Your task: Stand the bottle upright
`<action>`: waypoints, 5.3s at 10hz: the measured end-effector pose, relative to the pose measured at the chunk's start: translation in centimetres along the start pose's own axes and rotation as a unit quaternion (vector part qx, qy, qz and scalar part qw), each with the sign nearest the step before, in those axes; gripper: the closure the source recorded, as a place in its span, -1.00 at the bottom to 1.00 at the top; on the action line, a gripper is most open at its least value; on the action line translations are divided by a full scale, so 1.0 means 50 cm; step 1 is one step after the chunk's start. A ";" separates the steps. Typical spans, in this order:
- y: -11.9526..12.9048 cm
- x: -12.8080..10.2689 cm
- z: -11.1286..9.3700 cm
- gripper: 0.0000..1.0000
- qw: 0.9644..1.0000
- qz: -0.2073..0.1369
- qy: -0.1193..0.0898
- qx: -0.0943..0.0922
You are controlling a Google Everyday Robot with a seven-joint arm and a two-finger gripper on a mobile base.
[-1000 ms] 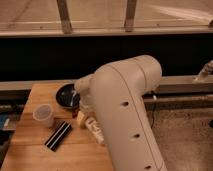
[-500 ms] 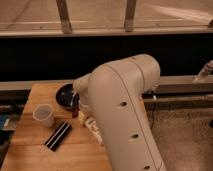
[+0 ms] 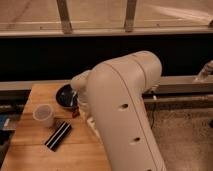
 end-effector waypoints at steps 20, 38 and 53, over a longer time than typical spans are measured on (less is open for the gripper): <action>-0.090 -0.060 -0.262 1.00 0.990 0.013 -0.111 0.085; -0.113 -0.138 -0.325 1.00 0.981 0.000 -0.187 0.058; -0.190 -0.148 -0.317 1.00 0.980 0.021 -0.183 0.073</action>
